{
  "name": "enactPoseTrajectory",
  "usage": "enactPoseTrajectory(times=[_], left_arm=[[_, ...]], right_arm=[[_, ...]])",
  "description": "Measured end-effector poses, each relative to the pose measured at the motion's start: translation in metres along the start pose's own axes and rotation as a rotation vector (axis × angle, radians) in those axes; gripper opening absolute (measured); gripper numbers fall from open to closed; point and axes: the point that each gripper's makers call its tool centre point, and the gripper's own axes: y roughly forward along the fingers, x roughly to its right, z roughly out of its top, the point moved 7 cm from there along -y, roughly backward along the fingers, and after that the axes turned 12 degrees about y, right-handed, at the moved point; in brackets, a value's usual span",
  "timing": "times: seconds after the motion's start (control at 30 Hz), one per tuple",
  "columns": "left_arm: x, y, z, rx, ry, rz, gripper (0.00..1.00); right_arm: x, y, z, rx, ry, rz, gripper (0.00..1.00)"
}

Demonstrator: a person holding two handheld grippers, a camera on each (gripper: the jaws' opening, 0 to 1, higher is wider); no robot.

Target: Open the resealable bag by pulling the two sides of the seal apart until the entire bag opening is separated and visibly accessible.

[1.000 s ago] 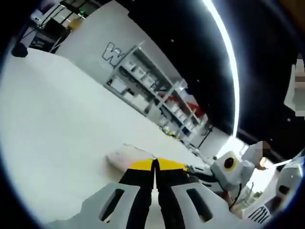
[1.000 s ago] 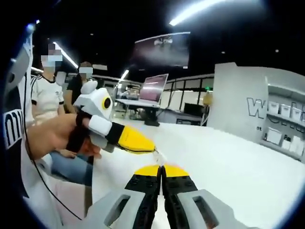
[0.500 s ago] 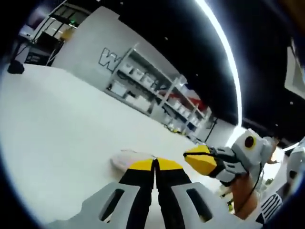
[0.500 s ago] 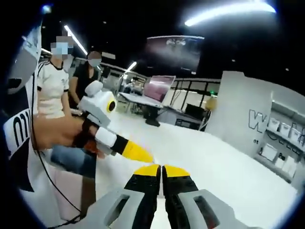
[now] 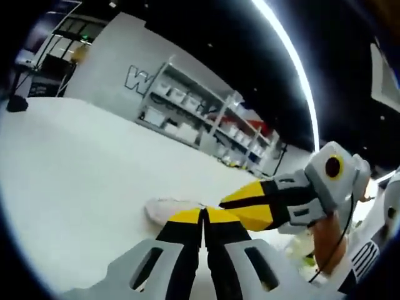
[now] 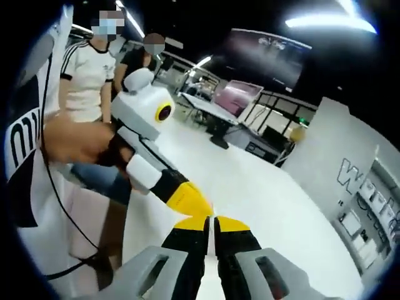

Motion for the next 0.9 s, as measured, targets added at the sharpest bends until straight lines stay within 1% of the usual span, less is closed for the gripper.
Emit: enactPoseTrajectory(times=[0.1,0.2,0.37,0.73,0.9], left_arm=[[0.0011,0.0,0.0002,0.0,0.004,-0.001,0.02],[0.0025,0.0001,-0.0002,-0.001,0.006,-0.003,0.02],[0.0036,0.0001,-0.0007,-0.003,0.017,-0.002,0.02],[0.0028,-0.0009,-0.0008,-0.008,0.027,0.003,0.02],[0.0033,-0.0017,-0.0023,-0.022,0.028,0.004,0.02]], right_arm=[[0.0013,0.0024,-0.0015,-0.027,-0.025,-0.001,0.01],[0.0021,0.004,-0.0022,-0.045,-0.031,0.012,0.01],[0.0031,0.0043,-0.0026,-0.061,-0.04,0.017,0.0],[0.0042,0.0051,-0.0025,-0.085,-0.034,0.02,0.0],[0.0039,0.0055,-0.0031,-0.105,0.0,0.026,0.0]])
